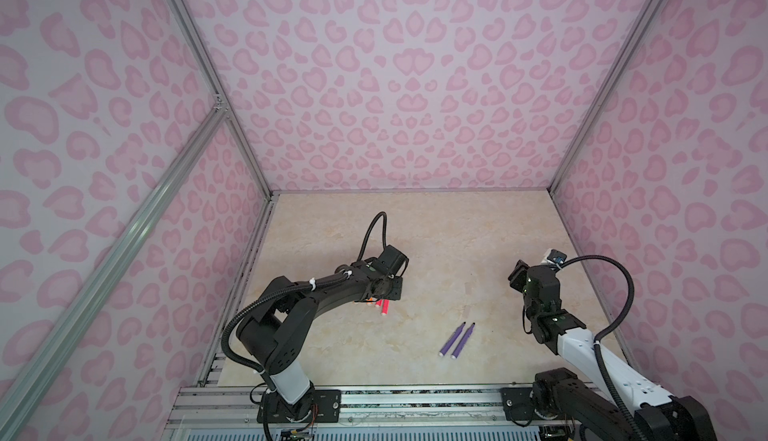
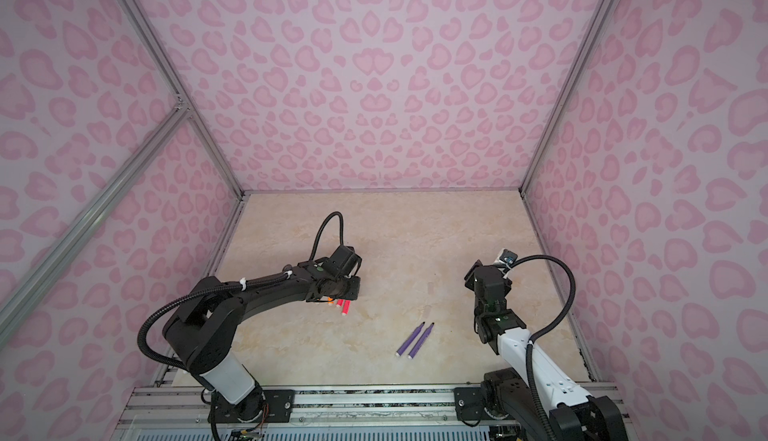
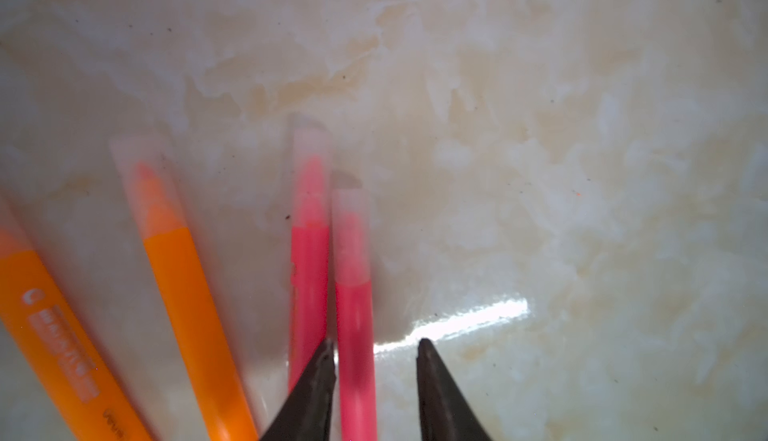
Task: Insert the pens into the pen caps
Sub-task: 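Move the open left gripper over the two purple markers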
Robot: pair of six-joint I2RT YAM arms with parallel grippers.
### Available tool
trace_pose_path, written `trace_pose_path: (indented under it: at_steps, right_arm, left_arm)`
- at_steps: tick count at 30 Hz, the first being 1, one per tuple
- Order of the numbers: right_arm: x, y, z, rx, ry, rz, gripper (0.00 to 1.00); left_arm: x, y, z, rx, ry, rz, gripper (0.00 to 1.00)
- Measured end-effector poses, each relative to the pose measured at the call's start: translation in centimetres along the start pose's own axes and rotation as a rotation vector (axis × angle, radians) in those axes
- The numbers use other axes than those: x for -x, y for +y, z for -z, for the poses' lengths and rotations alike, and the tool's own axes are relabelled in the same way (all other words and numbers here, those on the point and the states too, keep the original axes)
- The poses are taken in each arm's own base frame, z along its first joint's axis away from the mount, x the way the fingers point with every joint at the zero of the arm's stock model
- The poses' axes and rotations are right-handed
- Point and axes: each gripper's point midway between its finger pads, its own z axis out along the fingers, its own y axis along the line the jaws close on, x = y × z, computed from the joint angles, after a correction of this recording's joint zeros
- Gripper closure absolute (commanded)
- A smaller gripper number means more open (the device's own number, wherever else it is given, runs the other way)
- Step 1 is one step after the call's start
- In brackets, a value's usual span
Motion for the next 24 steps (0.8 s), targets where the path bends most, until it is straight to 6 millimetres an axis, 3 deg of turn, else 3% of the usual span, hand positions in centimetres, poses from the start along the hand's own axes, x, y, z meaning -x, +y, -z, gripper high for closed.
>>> trace_pose_path:
  at_steps: [5,11,16,21,24]
  right_arm:
    - [-0.3,0.0,-0.2,-0.006,0.011,0.006,0.33]
    - [-0.2,-0.1,-0.3,-0.009,0.01,0.004,0.32]
    - [-0.5,-0.2,-0.5,-0.013,0.017,0.004,0.32]
    - [-0.4,-0.3,-0.6,-0.014,0.015,-0.009,0.32]
    - [-0.2,-0.3,-0.6,-0.015,0.01,-0.02,0.32]
  left_arm:
    - [0.4,-3.2,2.8,-0.067,-0.096,-0.123,0.6]
    - [-1.6,-9.6,5.0,-0.208,-0.121,-0.35,0.59]
    - [-4.2,-14.3,4.4,-0.289,-0.05,-0.49,0.6]
    - [-7.1,-17.0,4.0,-0.34,0.035,-0.568,0.6]
    - [-7.7,-17.6,3.6,-0.334,0.061,-0.589,0.59]
